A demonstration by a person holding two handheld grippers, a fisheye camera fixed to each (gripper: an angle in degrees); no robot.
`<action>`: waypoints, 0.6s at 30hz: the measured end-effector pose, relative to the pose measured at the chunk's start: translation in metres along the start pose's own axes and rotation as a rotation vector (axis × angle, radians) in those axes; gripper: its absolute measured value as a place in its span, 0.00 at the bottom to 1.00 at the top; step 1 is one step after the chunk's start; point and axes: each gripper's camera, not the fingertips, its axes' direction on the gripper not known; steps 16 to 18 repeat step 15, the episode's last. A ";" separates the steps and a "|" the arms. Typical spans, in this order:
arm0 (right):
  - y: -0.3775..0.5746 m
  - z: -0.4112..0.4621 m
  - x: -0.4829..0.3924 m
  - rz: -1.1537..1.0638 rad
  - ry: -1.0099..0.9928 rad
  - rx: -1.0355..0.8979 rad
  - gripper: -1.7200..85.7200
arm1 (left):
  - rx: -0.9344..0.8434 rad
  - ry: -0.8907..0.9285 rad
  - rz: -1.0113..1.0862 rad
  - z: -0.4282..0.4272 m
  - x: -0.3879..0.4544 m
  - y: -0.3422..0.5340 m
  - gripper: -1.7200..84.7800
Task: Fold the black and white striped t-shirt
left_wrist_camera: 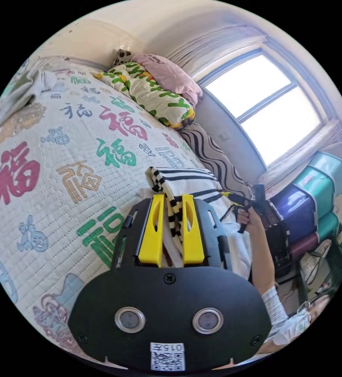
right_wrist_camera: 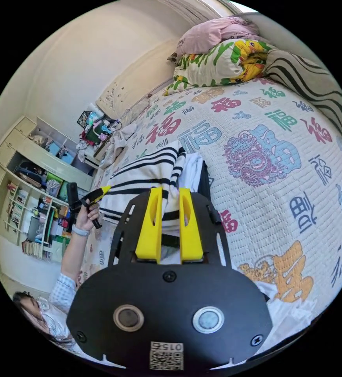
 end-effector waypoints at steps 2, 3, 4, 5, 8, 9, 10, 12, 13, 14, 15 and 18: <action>0.043 -0.014 -0.021 -0.106 0.044 -0.018 0.11 | 0.038 -0.169 0.116 -0.022 0.025 0.022 0.11; 0.056 -0.017 -0.027 -0.142 0.042 -0.035 0.11 | 0.047 -0.191 0.154 -0.027 0.033 0.030 0.12; 0.085 -0.023 -0.038 -0.195 0.045 -0.068 0.13 | 0.053 -0.188 0.226 -0.034 0.048 0.049 0.14; 0.115 -0.029 -0.049 -0.239 0.072 -0.091 0.14 | 0.036 -0.136 0.288 -0.039 0.062 0.070 0.15; 0.193 -0.049 -0.073 -0.313 0.219 -0.067 0.16 | -0.063 0.015 0.417 -0.026 0.100 0.132 0.16; 0.209 -0.054 -0.076 -0.317 0.248 -0.047 0.16 | -0.088 0.037 0.443 -0.020 0.109 0.145 0.17; 0.239 -0.063 -0.079 -0.316 0.272 -0.014 0.16 | -0.137 0.073 0.485 -0.004 0.126 0.171 0.19; 0.278 -0.071 -0.077 -0.302 0.244 0.006 0.16 | -0.209 0.099 0.534 0.024 0.150 0.206 0.23; 0.298 -0.073 -0.074 -0.287 0.236 -0.003 0.15 | -0.251 0.095 0.569 0.044 0.164 0.226 0.24; 0.313 -0.070 -0.070 -0.264 0.252 -0.014 0.14 | -0.278 0.089 0.592 0.063 0.174 0.243 0.25; 0.319 -0.067 -0.067 -0.253 0.255 -0.021 0.13 | -0.294 0.094 0.590 0.073 0.177 0.250 0.26; 0.319 -0.067 -0.067 -0.253 0.255 -0.021 0.13 | -0.294 0.094 0.590 0.073 0.177 0.250 0.26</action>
